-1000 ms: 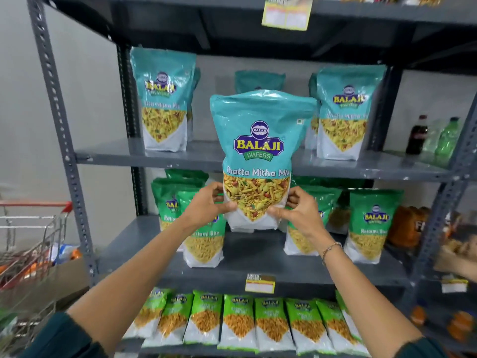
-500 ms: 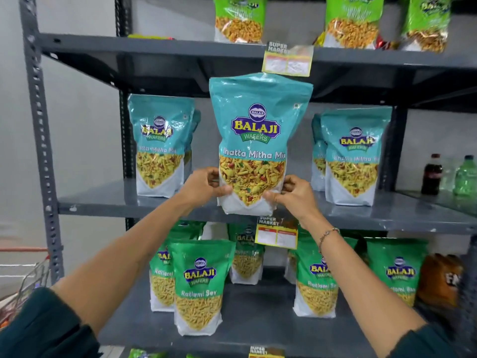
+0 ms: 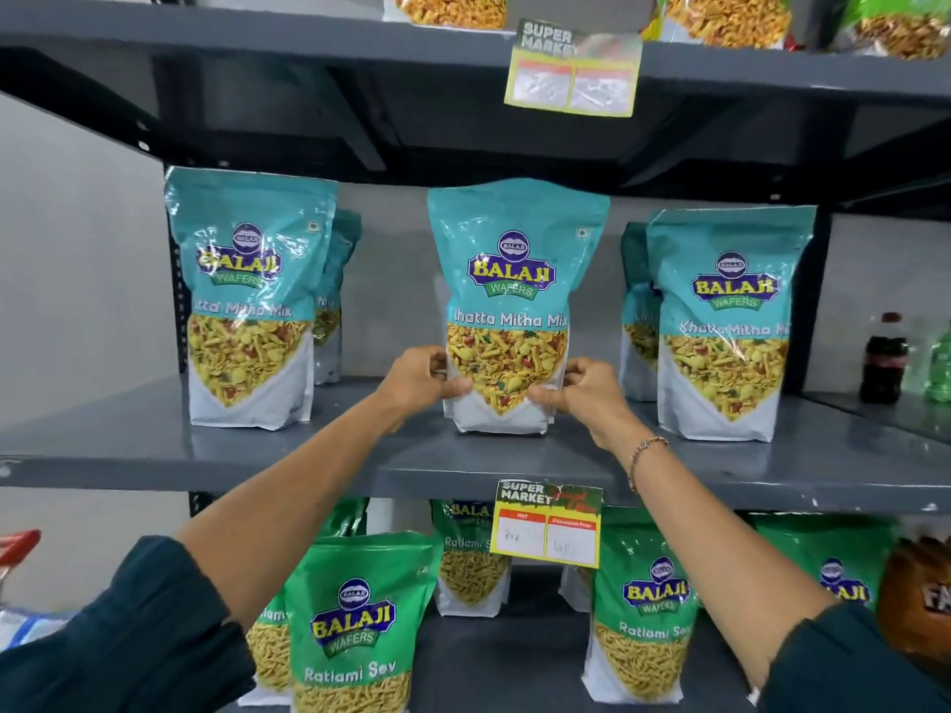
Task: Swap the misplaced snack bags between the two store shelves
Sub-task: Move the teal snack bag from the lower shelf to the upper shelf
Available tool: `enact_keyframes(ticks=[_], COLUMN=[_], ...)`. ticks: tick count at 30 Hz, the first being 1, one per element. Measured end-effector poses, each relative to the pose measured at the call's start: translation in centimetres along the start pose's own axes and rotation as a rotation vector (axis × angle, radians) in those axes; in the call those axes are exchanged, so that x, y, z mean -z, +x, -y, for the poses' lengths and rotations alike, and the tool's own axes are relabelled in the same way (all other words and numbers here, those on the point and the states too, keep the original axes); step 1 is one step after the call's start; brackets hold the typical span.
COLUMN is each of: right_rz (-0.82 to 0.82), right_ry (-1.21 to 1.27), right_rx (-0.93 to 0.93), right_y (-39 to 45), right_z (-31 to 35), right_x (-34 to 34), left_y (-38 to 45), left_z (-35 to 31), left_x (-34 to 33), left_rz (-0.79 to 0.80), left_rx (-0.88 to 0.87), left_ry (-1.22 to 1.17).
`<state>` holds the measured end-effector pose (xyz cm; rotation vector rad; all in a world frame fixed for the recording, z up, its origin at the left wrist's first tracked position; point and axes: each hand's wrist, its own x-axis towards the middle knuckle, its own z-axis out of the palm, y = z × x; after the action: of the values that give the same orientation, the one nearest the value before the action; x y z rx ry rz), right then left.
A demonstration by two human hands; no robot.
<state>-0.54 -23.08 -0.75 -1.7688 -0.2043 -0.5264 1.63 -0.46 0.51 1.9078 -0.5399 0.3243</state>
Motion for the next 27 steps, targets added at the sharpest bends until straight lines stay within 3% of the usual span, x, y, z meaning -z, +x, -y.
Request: enact_keyframes(ticks=[27], right_rz=[0.164], right_ry=[-0.057], right_rx=[-0.003], right_y=[0.7], right_z=[-1.1], right_x=[-0.3], left_y=[0.4], left_z=[1.0], left_x=[-1.5], left_rz=[0.073], left_rx=[0.091], left_ry=[-0.074])
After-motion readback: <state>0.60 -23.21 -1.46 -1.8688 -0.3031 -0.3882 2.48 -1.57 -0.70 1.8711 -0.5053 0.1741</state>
